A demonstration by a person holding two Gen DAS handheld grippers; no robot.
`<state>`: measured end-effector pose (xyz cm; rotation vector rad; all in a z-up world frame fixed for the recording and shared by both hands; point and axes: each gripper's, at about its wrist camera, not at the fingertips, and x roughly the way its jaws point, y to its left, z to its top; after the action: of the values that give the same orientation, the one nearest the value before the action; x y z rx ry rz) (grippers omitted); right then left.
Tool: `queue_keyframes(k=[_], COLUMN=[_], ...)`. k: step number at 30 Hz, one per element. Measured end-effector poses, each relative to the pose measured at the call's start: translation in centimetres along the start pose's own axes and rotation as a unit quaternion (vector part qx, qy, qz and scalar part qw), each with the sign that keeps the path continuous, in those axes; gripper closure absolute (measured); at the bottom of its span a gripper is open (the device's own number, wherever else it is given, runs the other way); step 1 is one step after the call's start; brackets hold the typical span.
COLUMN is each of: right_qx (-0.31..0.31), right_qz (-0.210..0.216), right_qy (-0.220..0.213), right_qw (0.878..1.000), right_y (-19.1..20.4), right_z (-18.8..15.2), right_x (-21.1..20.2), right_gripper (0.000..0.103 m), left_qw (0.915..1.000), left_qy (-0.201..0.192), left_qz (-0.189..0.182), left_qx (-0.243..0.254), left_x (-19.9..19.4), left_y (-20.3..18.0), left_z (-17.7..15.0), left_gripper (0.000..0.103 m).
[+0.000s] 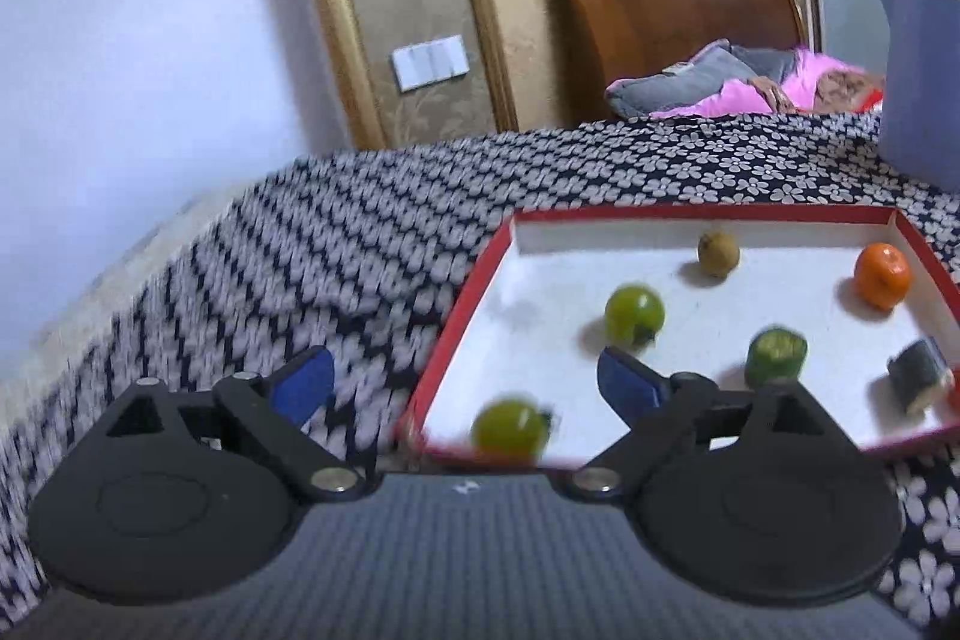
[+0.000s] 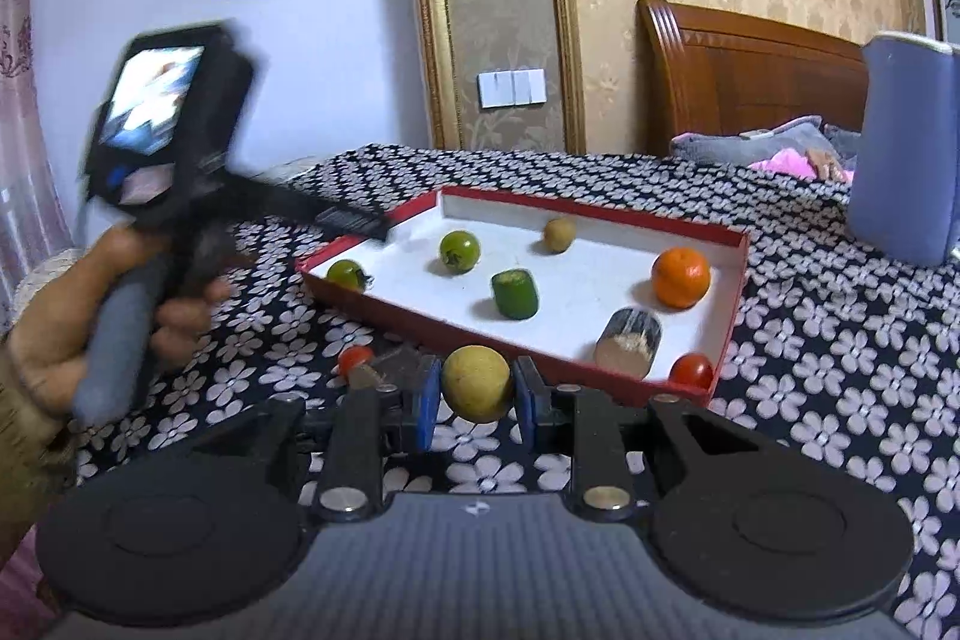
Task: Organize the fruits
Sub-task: 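Lower the yellow fruit into the tray and open the right gripper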
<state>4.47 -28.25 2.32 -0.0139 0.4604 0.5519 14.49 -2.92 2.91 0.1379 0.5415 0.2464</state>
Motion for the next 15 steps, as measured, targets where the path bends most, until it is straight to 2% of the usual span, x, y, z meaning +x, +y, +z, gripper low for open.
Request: queue_keyframes(k=[9,15], right_qx=[0.002,0.011], right_qz=[-0.049,-0.085], right_qy=[-0.007,-0.001], right_qw=[0.999,0.996], right_y=[-1.6,-3.0], right_z=[3.1,5.2], right_x=[2.7,6.2], right_gripper=[0.078,0.078], left_qw=[0.9978,0.9992], left_qy=[0.024,0.007], left_qz=[-0.032,-0.012], left_qx=[-0.054,-0.039], left_x=[-2.0,-2.6], left_y=[2.9,2.2], left_z=[-4.9,-6.0], left_gripper=[0.007,0.006])
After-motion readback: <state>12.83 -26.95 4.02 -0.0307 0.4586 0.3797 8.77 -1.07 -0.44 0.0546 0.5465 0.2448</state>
